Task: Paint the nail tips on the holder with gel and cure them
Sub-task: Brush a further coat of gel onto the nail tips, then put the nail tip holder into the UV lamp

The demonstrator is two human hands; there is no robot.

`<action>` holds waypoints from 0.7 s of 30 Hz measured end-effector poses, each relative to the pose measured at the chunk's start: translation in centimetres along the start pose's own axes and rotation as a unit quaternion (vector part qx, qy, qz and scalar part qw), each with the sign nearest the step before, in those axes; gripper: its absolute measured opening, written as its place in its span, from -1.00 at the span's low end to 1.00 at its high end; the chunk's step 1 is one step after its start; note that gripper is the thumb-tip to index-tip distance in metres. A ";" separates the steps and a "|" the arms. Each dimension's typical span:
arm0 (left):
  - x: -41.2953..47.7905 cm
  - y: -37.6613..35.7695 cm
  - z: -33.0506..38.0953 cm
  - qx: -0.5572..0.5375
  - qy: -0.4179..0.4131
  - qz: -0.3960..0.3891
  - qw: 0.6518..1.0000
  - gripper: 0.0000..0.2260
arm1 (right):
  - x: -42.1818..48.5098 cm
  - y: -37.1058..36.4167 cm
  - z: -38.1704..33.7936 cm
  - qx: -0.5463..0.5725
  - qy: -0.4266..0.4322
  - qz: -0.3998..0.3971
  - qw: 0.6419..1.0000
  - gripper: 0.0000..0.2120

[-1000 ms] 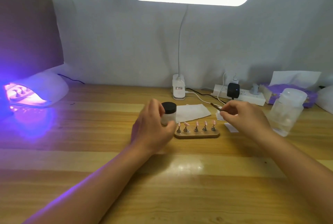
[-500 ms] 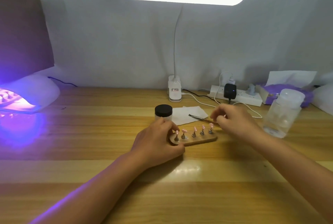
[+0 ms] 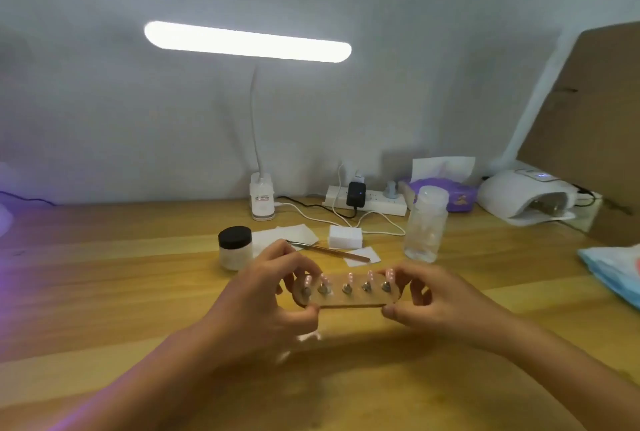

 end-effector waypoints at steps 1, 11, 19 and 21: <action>0.5 -0.4 1.3 -0.016 -0.012 -0.002 1.000 -0.67 | -1.5 1.2 0.3 0.000 0.003 0.013 1.000 -0.66; 8.8 -9.0 14.5 -0.100 -0.052 -0.048 0.992 -0.59 | -14.3 13.3 5.4 0.024 -0.097 0.219 0.971 -0.67; 12.4 -17.8 17.1 -0.255 0.096 -0.078 0.959 -0.84 | -15.4 25.0 12.7 -0.086 -0.219 0.415 0.879 -0.44; 12.5 -18.0 17.0 -0.258 0.081 -0.064 0.961 -0.80 | -12.5 27.3 14.8 -0.175 -0.255 0.409 0.858 -0.47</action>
Point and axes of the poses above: each hand's wrist, its own x-axis towards the middle knuckle, its own y-axis out of the back of the hand, z = x × y, the point moved 6 cm from there along x, towards the middle knuckle, and after that the axes turned 15 degrees about x, right-handed, at the moved point
